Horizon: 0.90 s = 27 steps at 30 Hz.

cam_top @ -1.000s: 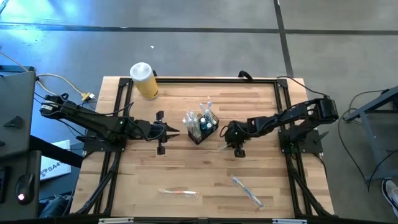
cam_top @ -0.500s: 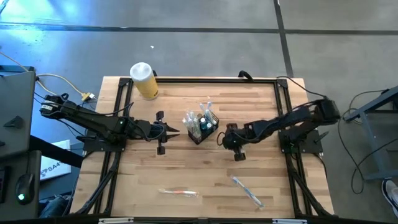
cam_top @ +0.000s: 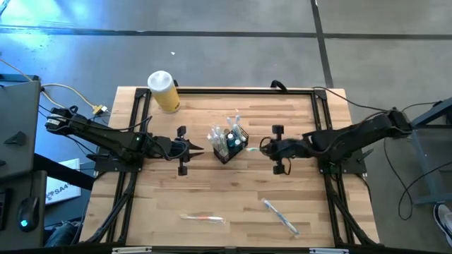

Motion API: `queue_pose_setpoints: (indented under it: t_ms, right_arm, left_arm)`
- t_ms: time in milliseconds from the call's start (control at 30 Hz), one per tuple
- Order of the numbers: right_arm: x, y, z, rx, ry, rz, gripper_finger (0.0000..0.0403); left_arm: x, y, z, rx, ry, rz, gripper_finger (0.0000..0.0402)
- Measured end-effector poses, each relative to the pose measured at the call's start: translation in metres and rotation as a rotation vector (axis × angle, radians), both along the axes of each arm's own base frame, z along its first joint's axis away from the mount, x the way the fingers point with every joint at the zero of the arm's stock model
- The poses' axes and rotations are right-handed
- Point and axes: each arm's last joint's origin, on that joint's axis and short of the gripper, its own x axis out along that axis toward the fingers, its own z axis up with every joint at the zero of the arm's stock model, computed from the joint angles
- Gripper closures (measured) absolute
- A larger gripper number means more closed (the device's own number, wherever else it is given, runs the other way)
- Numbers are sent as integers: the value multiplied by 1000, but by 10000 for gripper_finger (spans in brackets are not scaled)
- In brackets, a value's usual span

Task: Pick & Place toothbrushing station
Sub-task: Put the green toothbrush into the wire organizer

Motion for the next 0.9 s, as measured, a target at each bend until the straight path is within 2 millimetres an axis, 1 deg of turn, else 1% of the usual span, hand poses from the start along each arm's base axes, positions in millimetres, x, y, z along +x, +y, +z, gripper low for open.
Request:
queue_pose_setpoints:
  t_ms: [67,133,233,300,367,467,533,667,833,900]
  right_arm:
    - [-2,-7,-5,49,-120,21,385]
    - [-2,-14,-18,85,-211,83,385]
    - [-9,-27,-33,58,-358,72,385]
    - [-10,-35,-34,34,-524,80,385]
    - [-17,-42,-39,14,-638,110,385]
    - [-21,-51,-36,-6,-823,161,385]
    - [-23,-56,-35,-1,-887,184,385]
    - [-18,-61,-34,0,-974,284,385]
    - [-2,-71,-47,10,-1037,308,385]
    - [7,-75,-54,12,-1024,298,385]
  left_arm:
    - [0,0,-1,2,8,-1,343]
    - [0,0,-1,3,14,-1,343]
    - [-1,0,-2,4,24,-3,343]
    - [0,0,-3,-6,30,-14,343]
    - [0,-1,-3,-9,29,-18,343]
    - [0,-1,-3,-8,33,-21,343]
    - [0,-1,-3,-2,32,-24,343]
    - [0,-1,-3,5,33,-28,343]
    - [0,-1,-3,4,29,-29,343]
    - [1,-1,-3,-2,22,-28,343]
